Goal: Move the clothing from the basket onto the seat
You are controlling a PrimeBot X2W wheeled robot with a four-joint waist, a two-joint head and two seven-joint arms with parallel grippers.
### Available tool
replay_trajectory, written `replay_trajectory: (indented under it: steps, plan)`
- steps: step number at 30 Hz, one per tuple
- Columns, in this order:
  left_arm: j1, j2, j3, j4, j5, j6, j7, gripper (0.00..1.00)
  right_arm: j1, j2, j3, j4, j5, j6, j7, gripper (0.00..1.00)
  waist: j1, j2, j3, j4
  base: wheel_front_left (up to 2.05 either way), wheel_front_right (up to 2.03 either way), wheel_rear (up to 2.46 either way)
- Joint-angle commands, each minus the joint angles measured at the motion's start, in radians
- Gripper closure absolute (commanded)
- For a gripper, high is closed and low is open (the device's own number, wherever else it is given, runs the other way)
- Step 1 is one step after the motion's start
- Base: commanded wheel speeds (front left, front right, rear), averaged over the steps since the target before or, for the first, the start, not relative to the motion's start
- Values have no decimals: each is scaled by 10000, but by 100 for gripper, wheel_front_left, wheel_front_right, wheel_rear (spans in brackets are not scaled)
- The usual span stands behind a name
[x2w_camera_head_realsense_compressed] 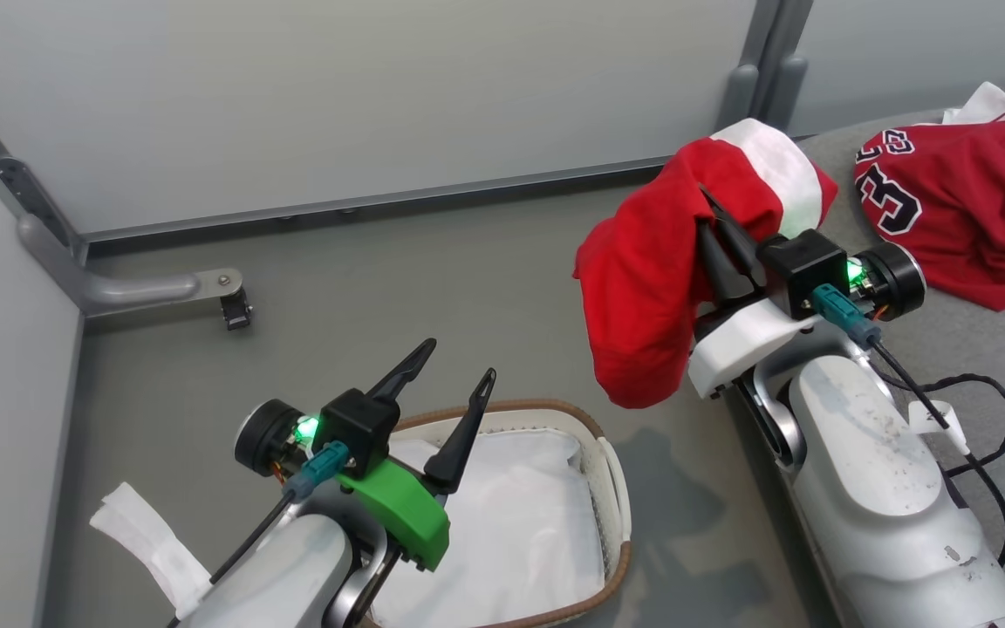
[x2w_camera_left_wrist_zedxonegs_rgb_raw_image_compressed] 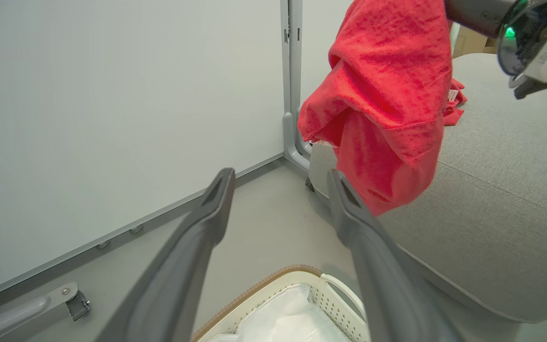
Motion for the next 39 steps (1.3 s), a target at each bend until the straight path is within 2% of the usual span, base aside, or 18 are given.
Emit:
replay_trajectory:
  steps: [1, 10, 21, 25, 32, 39]
  plan:
    - [183, -94, 37, 34, -27, -9, -90, 0, 24, -32, -142, -66, -65, -14, -20, 100, 0, 0, 118, -229, 0, 0, 0]
    - [234, -309, 9, 16, 315, -47, -229, 0, -58, -34, -724, -390, -334, -14, -20, 100, 0, 0, 586, -1193, 0, 0, 0]
    - [-365, -204, 82, -135, 746, -59, -244, 0, -138, -26, -1388, -866, -533, -14, -20, 100, 0, 0, 1813, -3095, 0, 0, 0]
    - [-622, -186, -5, -65, 884, -106, -219, 0, -122, -22, -1567, -982, -447, -14, -20, 100, 0, 0, 2285, -3596, 0, 0, 0]
    - [-998, -252, -182, -9, 1035, -170, -183, 0, -365, -25, -1763, -956, -245, -14, -20, 100, 0, 0, 2909, -3886, 0, 0, 0]
    - [-1241, -314, -207, -83, 1077, -161, -161, 0, -1316, -33, -2160, -545, -786, -14, -20, 100, 0, 0, 3414, -3487, 0, 0, 0]
